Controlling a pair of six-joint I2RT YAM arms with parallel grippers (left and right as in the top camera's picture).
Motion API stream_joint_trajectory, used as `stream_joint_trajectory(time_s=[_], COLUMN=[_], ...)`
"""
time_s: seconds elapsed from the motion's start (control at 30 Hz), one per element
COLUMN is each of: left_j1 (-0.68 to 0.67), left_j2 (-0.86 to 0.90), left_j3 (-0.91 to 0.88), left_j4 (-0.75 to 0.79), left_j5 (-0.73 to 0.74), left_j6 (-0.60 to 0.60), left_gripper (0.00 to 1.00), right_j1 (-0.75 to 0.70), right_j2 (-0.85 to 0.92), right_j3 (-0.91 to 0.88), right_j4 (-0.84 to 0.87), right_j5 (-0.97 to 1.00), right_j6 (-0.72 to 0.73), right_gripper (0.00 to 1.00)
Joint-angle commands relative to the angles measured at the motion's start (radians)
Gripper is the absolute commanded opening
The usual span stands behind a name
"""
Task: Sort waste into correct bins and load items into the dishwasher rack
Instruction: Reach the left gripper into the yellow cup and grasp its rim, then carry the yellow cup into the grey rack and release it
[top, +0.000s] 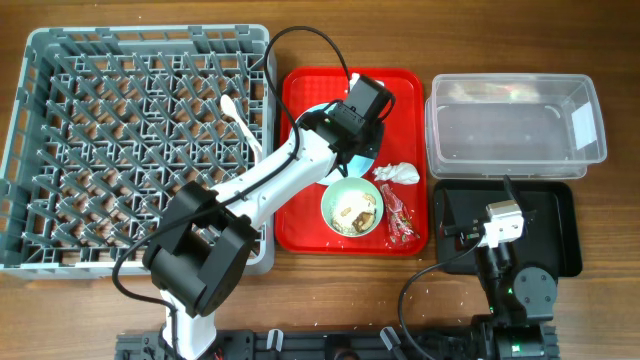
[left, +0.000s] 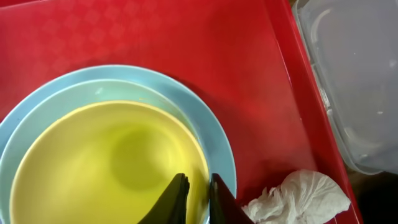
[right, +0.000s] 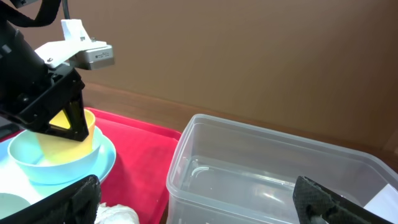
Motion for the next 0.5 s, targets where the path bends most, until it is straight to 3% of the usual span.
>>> stream_joint_trajectory(time_s=[0.0,0.47], left_j1=[-0.006,0.012], left_j2=[0.012,-0.025], left_j3=[-0.005,0.013], left_j4=[-0.024,-0.042], left_j5=[-0.017,-0.105], left_j6=[0.008,0.004], left_gripper=[0.12,0.04], right_j1=[-0.004,-0.004], right_j2=[-0.004,-0.004], right_j3=[-0.001,-0.001], right_j4=[0.006,0.006], right_j5=[-0.005,-0.005], right_j6=[0.0,0.0], right_gripper=[1.0,1.0])
